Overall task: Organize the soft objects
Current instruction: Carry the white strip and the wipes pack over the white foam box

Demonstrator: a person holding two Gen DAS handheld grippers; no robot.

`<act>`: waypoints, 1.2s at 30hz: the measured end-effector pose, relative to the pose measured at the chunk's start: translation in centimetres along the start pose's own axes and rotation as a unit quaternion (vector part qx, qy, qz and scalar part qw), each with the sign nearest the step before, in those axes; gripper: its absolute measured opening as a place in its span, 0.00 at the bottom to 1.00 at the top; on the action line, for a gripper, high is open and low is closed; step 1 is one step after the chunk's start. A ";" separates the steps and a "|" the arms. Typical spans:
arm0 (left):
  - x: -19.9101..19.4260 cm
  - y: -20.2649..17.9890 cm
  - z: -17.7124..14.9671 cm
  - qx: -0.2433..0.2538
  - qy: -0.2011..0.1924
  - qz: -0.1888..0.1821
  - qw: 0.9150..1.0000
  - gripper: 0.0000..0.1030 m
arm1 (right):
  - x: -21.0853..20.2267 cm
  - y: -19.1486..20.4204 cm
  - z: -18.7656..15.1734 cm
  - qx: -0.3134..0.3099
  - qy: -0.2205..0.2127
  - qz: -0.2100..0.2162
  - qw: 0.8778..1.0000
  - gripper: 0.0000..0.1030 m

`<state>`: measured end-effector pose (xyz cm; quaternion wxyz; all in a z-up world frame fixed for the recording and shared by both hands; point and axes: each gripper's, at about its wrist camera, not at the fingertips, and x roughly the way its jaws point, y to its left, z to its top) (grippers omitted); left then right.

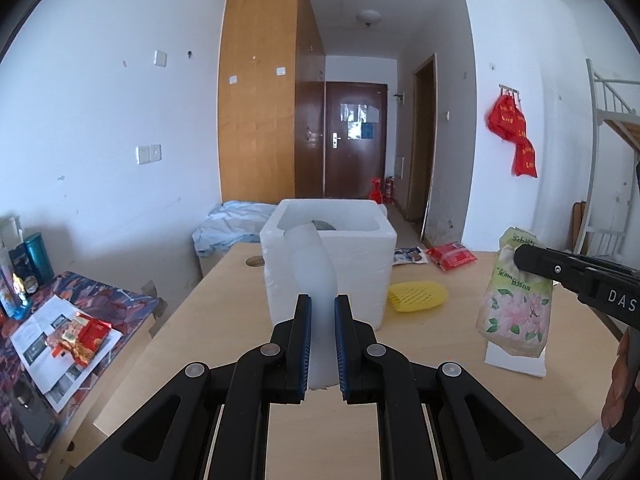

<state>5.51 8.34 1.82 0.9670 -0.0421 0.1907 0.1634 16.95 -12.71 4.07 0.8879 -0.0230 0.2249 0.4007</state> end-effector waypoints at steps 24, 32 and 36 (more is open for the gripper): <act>1.7 -0.4 1.5 0.010 -0.001 -0.007 1.000 0.12 | 2.2 0.8 0.9 -0.010 0.014 -0.007 1.000 0.16; 3.1 -0.5 2.4 0.007 -0.001 -0.009 1.000 0.12 | 3.4 1.3 1.9 -0.020 0.010 -0.037 0.999 0.16; 3.9 -0.4 3.0 0.004 -0.001 -0.010 1.000 0.12 | 4.1 1.7 2.7 -0.029 0.008 -0.049 0.998 0.16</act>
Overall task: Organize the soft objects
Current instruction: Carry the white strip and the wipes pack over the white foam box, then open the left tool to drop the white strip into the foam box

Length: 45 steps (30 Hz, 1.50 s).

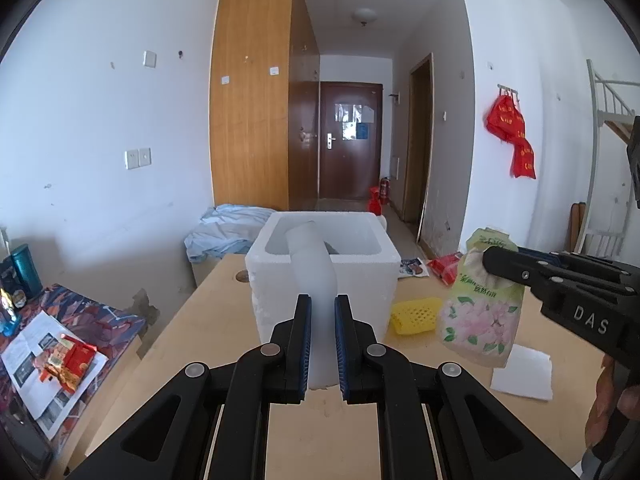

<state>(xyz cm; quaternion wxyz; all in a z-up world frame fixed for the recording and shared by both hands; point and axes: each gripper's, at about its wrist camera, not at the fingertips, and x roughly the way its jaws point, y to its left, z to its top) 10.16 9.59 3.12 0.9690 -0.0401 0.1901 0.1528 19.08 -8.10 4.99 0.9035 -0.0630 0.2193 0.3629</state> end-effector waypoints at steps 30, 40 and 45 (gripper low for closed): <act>5.4 1.4 5.9 0.004 -0.007 -0.008 1.000 0.12 | 5.2 0.7 6.6 -0.021 -0.015 0.014 1.000 0.16; 8.5 1.9 6.7 0.007 -0.002 -0.012 1.000 0.12 | 8.5 0.4 8.1 -0.023 -0.007 0.012 1.000 0.16; 10.7 1.8 7.1 0.006 0.005 -0.015 1.000 0.12 | 11.0 -0.3 8.7 -0.018 0.003 0.017 1.000 0.16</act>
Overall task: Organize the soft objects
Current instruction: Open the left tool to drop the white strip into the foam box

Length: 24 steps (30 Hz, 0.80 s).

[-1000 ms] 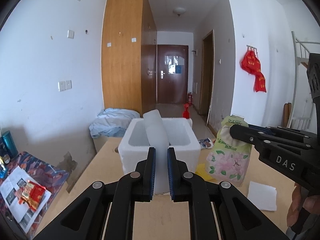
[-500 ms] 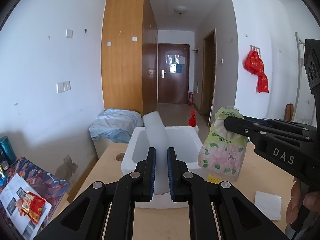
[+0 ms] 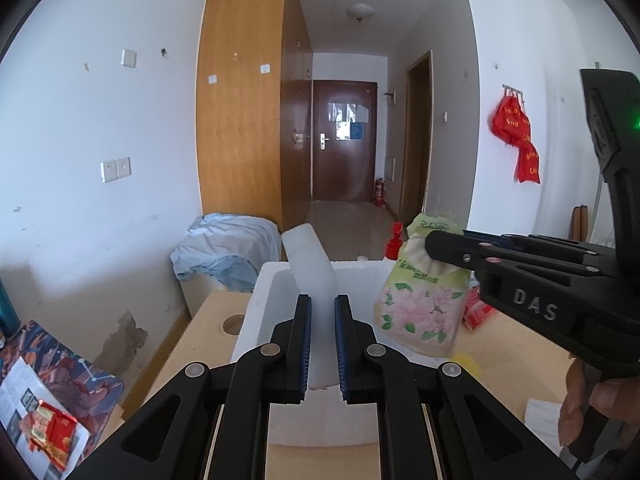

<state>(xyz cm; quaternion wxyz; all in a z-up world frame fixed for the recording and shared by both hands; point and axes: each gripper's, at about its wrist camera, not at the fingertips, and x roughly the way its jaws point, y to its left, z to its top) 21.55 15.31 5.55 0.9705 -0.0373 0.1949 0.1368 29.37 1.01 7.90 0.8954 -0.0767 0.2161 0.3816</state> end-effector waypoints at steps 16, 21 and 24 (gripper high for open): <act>6.3 0.8 0.4 0.001 0.029 -0.012 0.999 0.12 | 4.2 -1.5 -0.3 0.007 0.024 0.003 1.000 0.16; 7.2 0.7 0.2 0.008 0.039 -0.019 0.999 0.12 | 4.5 -1.6 0.0 0.011 0.026 0.001 1.000 0.16; 7.6 0.7 0.1 0.010 0.043 -0.019 0.999 0.12 | 4.8 -1.7 0.1 0.014 0.029 0.000 0.999 0.16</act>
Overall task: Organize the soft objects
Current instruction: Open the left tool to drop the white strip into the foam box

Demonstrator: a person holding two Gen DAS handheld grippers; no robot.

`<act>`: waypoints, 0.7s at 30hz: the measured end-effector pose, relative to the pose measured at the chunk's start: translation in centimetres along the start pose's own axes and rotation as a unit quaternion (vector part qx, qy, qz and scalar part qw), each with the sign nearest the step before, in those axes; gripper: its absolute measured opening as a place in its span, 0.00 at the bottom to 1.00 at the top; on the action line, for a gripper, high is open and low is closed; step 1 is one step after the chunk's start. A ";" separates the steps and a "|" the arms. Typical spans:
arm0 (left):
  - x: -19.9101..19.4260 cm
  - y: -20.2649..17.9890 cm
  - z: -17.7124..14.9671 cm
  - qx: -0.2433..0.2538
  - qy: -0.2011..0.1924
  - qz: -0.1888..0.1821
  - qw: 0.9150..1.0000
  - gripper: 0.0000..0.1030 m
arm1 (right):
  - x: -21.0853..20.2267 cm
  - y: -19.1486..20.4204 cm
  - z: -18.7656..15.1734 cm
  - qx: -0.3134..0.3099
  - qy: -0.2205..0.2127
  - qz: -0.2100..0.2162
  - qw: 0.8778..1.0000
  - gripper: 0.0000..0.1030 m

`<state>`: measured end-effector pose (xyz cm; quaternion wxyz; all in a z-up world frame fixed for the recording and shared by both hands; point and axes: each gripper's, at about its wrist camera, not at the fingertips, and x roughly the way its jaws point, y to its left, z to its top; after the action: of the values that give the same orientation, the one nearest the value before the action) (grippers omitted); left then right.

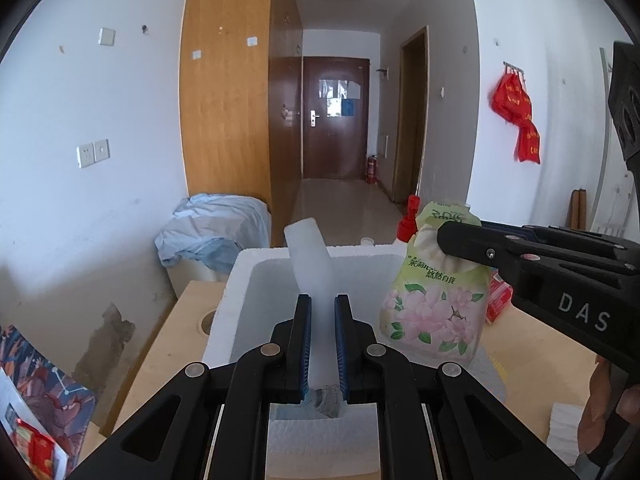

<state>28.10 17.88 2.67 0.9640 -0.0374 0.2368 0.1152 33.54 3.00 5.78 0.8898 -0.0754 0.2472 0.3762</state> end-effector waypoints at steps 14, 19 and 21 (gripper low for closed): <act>1.4 0.7 0.0 0.004 0.009 -0.007 1.000 0.22 | 0.7 0.1 0.0 0.000 0.007 -0.003 1.000 0.16; 1.0 0.9 -0.1 0.005 -0.003 0.024 1.000 0.43 | 0.7 0.1 0.1 0.001 0.006 -0.005 1.000 0.16; 0.6 1.4 -0.2 -0.003 -0.017 0.044 0.999 0.80 | 0.7 0.1 0.0 0.002 0.006 -0.005 1.000 0.16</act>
<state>28.23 19.38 2.17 0.9616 -0.0281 0.2219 0.1592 33.94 3.52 5.45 0.8905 -0.0770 0.2526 0.3705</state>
